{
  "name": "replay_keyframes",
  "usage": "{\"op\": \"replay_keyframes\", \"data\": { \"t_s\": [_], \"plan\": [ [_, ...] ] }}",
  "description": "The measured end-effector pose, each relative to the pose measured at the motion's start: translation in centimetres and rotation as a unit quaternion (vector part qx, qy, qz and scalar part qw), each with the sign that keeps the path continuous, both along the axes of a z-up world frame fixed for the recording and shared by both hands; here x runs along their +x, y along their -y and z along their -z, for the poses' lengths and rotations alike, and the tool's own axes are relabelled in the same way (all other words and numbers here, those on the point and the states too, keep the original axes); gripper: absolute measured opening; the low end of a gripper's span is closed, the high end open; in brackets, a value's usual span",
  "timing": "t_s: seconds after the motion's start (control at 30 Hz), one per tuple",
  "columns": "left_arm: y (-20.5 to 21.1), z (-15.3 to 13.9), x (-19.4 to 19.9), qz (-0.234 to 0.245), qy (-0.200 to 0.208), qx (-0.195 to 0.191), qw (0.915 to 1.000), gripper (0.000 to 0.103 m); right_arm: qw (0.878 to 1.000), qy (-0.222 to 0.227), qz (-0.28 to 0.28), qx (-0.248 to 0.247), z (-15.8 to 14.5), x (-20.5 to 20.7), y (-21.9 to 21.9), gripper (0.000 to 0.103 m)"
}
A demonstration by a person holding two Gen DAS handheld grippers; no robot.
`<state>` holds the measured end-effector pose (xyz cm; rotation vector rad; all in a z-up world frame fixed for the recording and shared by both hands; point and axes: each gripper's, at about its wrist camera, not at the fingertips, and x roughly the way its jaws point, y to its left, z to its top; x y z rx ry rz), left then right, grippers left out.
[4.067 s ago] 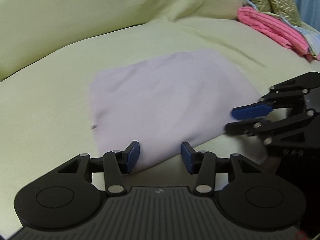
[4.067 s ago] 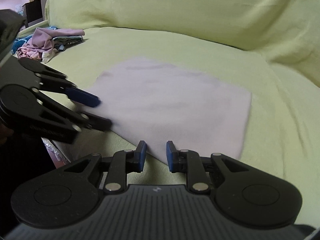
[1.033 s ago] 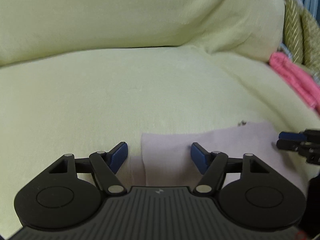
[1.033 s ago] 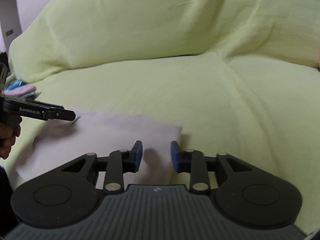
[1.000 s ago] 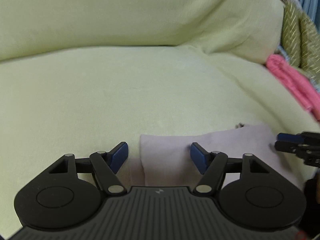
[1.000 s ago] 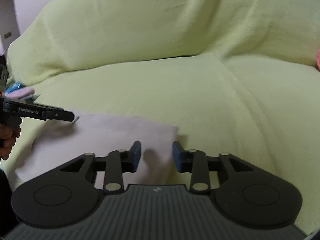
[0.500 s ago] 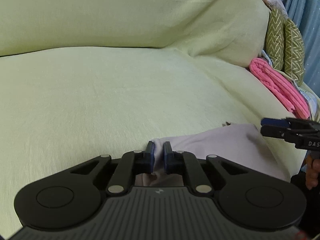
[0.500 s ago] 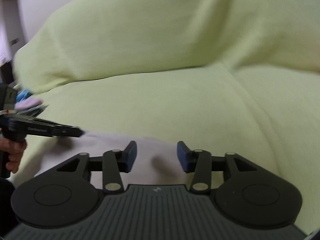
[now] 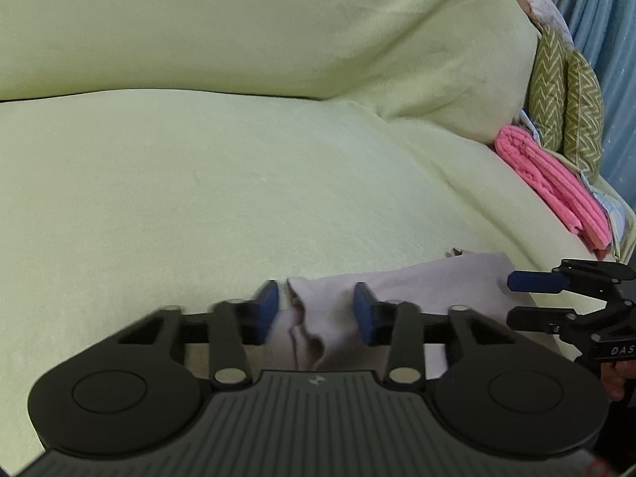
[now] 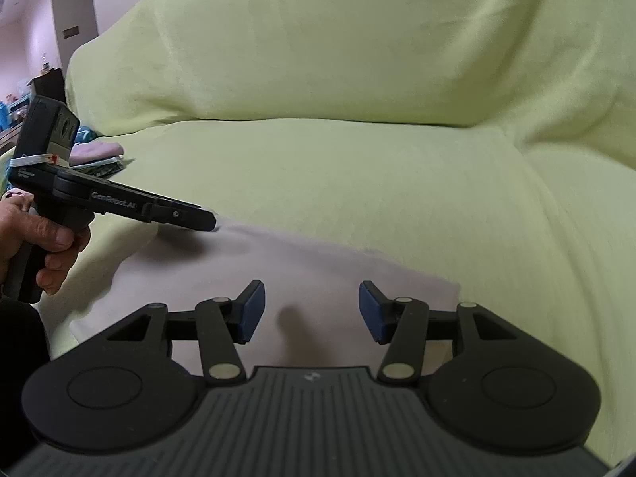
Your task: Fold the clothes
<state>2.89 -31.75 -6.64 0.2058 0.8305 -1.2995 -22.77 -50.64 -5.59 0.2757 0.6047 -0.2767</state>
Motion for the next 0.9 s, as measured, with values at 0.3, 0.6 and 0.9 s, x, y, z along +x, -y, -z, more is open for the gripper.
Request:
{"op": "replay_keyframes", "data": {
  "t_s": [0.3,0.6,0.9],
  "plan": [
    [-3.3,-3.4,-5.4,-0.021,0.069,-0.013,0.9973,0.004,1.0,0.01,0.014,0.003,-0.7,-1.5,0.2,0.048],
    [-2.2,-1.0,-4.0,-0.048,0.065,0.005,0.9967,0.005,1.0,0.024,-0.01,-0.007,-1.8,-0.1,0.1,0.051],
    [-2.9,-0.7,-3.2,-0.057,0.055,-0.002,0.9969,0.021,1.0,0.009,0.004,0.006,-0.5,-0.7,0.5,0.051]
  ]
}}
